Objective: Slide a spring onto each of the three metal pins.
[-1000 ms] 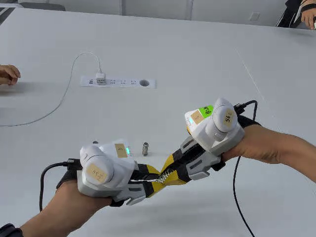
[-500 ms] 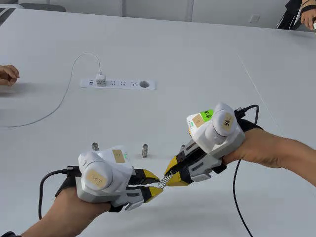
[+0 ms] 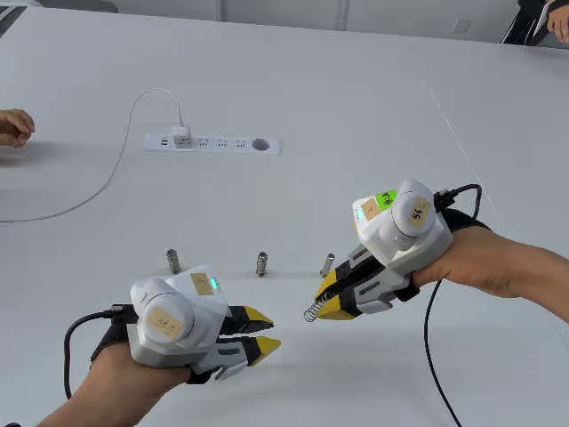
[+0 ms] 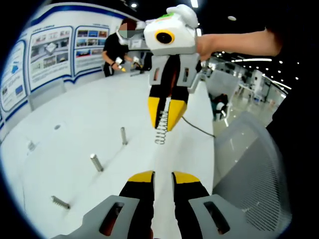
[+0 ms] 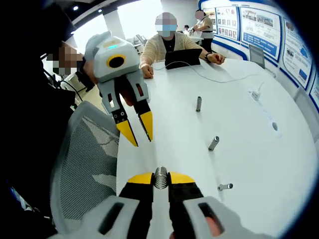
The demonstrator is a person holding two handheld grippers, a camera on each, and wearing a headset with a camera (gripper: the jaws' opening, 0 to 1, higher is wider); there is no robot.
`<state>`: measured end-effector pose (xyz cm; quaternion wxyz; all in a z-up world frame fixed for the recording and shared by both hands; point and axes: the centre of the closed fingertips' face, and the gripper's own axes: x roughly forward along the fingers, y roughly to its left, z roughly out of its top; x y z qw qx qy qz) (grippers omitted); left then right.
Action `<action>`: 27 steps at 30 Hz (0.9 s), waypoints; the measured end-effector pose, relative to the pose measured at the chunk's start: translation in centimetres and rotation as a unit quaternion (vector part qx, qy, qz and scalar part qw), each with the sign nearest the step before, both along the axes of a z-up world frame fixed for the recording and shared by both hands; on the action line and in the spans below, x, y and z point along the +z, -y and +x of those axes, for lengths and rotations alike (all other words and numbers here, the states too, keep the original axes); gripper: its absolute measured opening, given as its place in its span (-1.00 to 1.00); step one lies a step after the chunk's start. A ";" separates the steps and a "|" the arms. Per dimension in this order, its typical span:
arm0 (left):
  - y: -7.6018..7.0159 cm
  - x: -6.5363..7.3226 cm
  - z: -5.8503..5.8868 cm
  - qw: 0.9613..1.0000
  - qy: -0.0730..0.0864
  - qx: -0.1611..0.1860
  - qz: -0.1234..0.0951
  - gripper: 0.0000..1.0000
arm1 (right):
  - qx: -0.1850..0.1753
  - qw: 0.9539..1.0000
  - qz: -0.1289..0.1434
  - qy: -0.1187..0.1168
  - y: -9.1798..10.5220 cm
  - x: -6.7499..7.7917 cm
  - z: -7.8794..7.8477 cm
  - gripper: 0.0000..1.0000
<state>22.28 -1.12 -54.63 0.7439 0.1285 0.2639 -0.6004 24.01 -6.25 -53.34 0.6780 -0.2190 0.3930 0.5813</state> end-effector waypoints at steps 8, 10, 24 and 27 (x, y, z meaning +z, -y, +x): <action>-1.3 -0.9 0.6 1.000 -0.005 0.026 0.008 -0.67 | -0.040 0.999 -0.036 0.009 2.6 -1.6 1.4 -0.76; -1.5 -1.1 0.7 0.999 -0.008 0.031 0.009 -0.66 | -0.046 0.998 -0.041 0.009 3.0 -1.9 1.6 -0.76; -2.9 -2.0 1.8 0.997 -0.016 0.075 0.015 -0.46 | -0.096 0.993 -0.063 0.011 5.7 -2.9 4.6 -0.76; -2.9 -2.0 2.2 0.996 -0.016 0.083 0.014 -0.42 | -0.102 0.992 -0.068 0.012 6.1 -3.0 5.2 -0.76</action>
